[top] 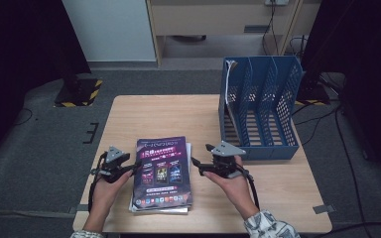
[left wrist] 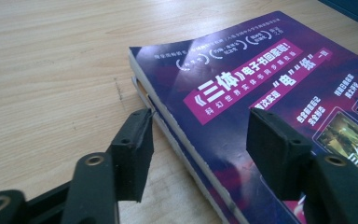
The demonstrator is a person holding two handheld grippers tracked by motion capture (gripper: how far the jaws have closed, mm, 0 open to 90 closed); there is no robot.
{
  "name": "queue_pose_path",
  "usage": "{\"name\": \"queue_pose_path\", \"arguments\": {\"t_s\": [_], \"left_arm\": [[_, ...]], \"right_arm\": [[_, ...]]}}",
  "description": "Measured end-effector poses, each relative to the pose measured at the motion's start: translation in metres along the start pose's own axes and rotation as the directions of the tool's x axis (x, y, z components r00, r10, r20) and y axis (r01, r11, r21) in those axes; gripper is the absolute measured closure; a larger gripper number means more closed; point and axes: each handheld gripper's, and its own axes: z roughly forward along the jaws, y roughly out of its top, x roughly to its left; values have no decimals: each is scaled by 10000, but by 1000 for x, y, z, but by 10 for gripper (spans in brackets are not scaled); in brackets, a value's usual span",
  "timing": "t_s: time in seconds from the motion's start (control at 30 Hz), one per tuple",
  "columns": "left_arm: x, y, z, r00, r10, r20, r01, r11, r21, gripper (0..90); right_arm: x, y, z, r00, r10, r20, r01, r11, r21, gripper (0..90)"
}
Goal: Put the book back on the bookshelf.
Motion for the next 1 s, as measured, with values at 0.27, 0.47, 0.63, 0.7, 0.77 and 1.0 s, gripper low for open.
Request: {"name": "queue_pose_path", "arguments": {"t_s": [0.27,0.47,0.63,0.7,0.77,1.0], "left_arm": [[-1,-3,5,10000,70,-66,-69,9998,173,496],[-4,-4,11,9999,138,-27,-137,9993,337,491],[-6,-5,12,9999,-80,71,78,9996,281,490],[-6,-5,13,9999,-143,74,141,9995,293,489],[-5,-5,14,9993,-360,122,356,9989,314,465],[-6,-5,15,9986,-343,393,330,9989,342,470]], "right_arm": [[13,-5,51,9967,396,-714,-322,9943,1016,256],[16,-12,62,9909,654,-1179,-477,9880,1472,236],[14,-16,58,9884,871,-1248,-660,9842,1642,212],[13,-17,58,9889,874,-1205,-664,9834,1688,199],[13,-19,59,9894,805,-1208,-581,9823,1780,193],[14,-23,64,9884,833,-1270,-555,9765,2084,173]]}}
